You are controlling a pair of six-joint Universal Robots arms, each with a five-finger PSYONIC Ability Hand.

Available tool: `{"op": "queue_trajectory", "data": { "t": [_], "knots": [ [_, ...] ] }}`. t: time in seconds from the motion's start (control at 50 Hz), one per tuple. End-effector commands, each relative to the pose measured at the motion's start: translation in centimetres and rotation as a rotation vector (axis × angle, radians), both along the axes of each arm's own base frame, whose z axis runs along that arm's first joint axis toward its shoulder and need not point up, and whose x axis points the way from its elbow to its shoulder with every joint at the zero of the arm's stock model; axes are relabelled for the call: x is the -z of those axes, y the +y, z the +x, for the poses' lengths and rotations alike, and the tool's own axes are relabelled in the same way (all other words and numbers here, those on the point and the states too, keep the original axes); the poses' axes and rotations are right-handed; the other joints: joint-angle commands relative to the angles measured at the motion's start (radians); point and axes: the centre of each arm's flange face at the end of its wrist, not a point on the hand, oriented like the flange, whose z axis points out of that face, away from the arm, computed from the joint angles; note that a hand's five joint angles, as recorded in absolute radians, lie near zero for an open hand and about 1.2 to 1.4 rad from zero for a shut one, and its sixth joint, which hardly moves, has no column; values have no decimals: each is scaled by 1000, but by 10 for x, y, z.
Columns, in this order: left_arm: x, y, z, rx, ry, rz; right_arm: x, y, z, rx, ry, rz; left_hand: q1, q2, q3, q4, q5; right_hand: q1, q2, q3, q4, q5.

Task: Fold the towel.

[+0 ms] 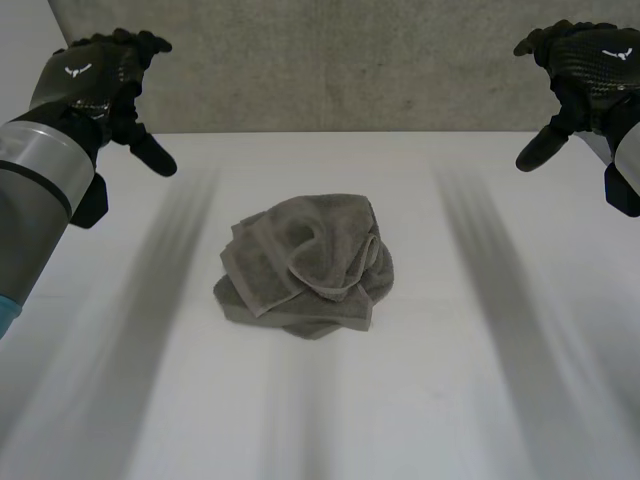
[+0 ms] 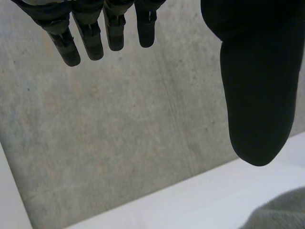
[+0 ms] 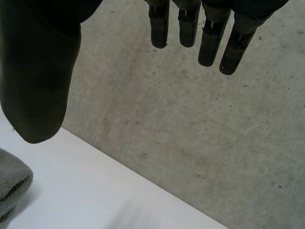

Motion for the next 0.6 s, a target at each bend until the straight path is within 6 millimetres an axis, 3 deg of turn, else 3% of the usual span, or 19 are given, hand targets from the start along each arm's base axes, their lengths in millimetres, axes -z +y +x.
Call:
{"op": "queue_trajectory", "data": {
  "t": [0.02, 0.4, 0.46, 0.5, 0.52, 0.56, 0.58, 0.6],
  "knots": [
    [5, 4, -1, 9, -19, 42, -2, 0, 2, -1, -6, -2, 15, 20, 17, 19, 2, -58, -69, -65, -80, -60],
    [11, 7, -3, 22, -32, 50, 5, 3, 6, -37, 6, 15, 9, 14, 11, 14, -4, -58, -69, -65, -80, -60],
    [14, 6, -5, 29, -30, 40, 11, 7, 14, -95, 19, 30, 9, 14, 11, 14, -4, -58, -69, -65, -80, -60],
    [17, 4, -8, 38, -28, 31, 25, 3, 22, -161, 35, 64, 9, 14, 11, 14, -4, -58, -69, -65, -80, -60],
    [18, 5, -14, 67, -24, 13, 35, 1, 26, -193, 42, 92, 6, 11, 8, 11, -7, -58, -69, -65, -80, -60],
    [47, 3, -39, 185, -42, 40, 44, -1, 28, -217, 45, 120, 18, 22, 20, 22, 5, -58, -69, -65, -80, -60],
    [47, 3, -39, 185, -43, 40, 52, -3, 30, -228, 49, 143, 18, 23, 20, 22, 5, -58, -69, -65, -80, -60],
    [63, 3, -57, 269, -54, 52, 58, -4, 31, -234, 53, 160, 23, 28, 26, 28, 11, -58, -69, -65, -80, -60]
  ]
}}
